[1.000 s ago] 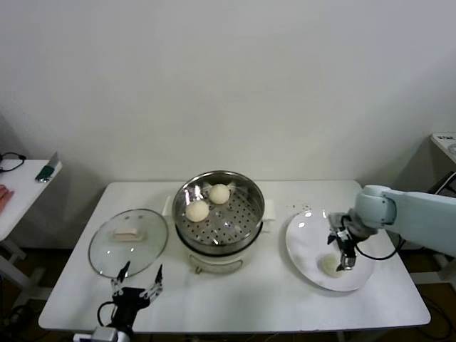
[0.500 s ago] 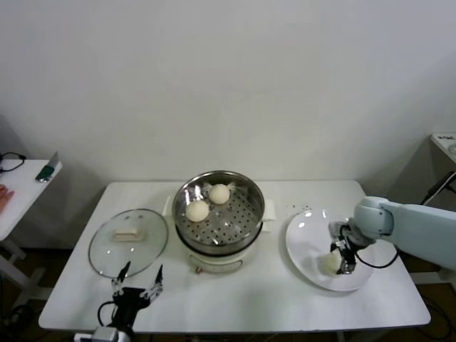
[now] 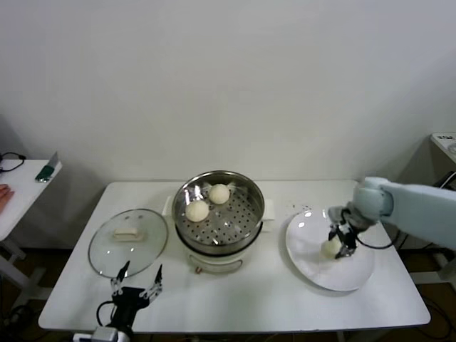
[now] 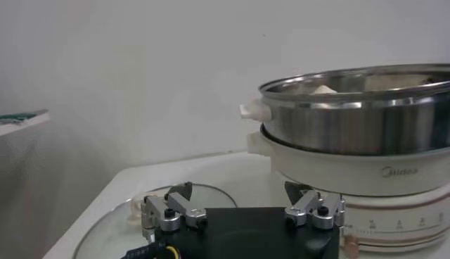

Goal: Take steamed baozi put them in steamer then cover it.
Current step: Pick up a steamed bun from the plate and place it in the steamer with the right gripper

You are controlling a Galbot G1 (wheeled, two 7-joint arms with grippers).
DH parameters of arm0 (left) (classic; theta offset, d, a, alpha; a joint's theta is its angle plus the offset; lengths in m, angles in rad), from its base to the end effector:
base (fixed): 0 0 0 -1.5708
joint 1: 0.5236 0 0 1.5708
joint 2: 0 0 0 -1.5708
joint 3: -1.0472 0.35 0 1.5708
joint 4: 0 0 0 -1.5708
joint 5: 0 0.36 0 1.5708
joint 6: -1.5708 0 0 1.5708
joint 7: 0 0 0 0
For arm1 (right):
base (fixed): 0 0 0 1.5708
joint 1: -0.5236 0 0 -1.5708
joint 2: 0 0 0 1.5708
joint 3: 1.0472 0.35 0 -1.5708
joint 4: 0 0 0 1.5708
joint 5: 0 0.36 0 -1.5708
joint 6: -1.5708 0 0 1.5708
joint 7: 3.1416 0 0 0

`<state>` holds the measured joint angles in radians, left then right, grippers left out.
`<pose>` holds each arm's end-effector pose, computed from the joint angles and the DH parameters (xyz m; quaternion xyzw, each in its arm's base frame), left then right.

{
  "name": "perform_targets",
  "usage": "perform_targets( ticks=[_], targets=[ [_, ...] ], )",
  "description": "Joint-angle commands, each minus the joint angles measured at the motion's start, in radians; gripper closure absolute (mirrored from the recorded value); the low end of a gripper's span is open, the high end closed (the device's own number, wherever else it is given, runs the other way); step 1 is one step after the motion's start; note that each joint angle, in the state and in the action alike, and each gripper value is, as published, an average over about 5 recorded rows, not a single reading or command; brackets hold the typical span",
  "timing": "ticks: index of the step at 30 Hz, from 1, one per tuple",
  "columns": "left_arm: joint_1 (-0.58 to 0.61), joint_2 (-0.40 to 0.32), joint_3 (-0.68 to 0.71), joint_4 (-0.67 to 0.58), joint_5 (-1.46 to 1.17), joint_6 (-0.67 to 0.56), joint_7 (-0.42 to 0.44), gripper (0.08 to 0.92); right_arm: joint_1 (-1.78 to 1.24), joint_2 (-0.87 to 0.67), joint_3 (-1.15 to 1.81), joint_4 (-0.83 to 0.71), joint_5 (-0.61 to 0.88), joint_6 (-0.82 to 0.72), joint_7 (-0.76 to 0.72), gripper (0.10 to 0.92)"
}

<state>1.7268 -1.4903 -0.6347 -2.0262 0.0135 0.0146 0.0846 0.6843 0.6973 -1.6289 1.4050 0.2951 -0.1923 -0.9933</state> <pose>0.1317 0.0511 -0.3483 -0.0169 -0.9905 -0.0652 0.1196 0.5152 -0.1233 -0.1141 0.5287 -0.4757 0.5816 0.3949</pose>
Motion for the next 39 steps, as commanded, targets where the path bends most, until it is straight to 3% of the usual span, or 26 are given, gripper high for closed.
perform_targets(
  ticks=[1,9,14,23,39],
  targets=[
    [0.003,-0.002,0.005,0.002,0.012,-0.003,-0.001,0.177,0.431,0.256,0.018,-0.077,-0.005,0.381,-0.167,0.423],
    [0.014,-0.009,0.006,-0.004,0.021,-0.004,-0.002,0.177,0.370,0.431,0.171,0.196,-0.096,0.406,-0.063,0.423],
    [0.016,-0.010,-0.001,-0.006,0.021,-0.004,-0.002,0.177,0.240,0.501,0.164,0.268,-0.209,0.407,0.011,0.423],
    [0.019,-0.015,-0.008,-0.006,0.019,-0.006,-0.004,0.177,0.040,0.591,0.157,0.156,-0.389,0.407,0.074,0.423],
    [0.016,-0.007,-0.019,0.008,0.008,-0.009,-0.004,0.177,-0.065,0.622,0.139,0.070,-0.428,0.403,0.052,0.423]
  ],
)
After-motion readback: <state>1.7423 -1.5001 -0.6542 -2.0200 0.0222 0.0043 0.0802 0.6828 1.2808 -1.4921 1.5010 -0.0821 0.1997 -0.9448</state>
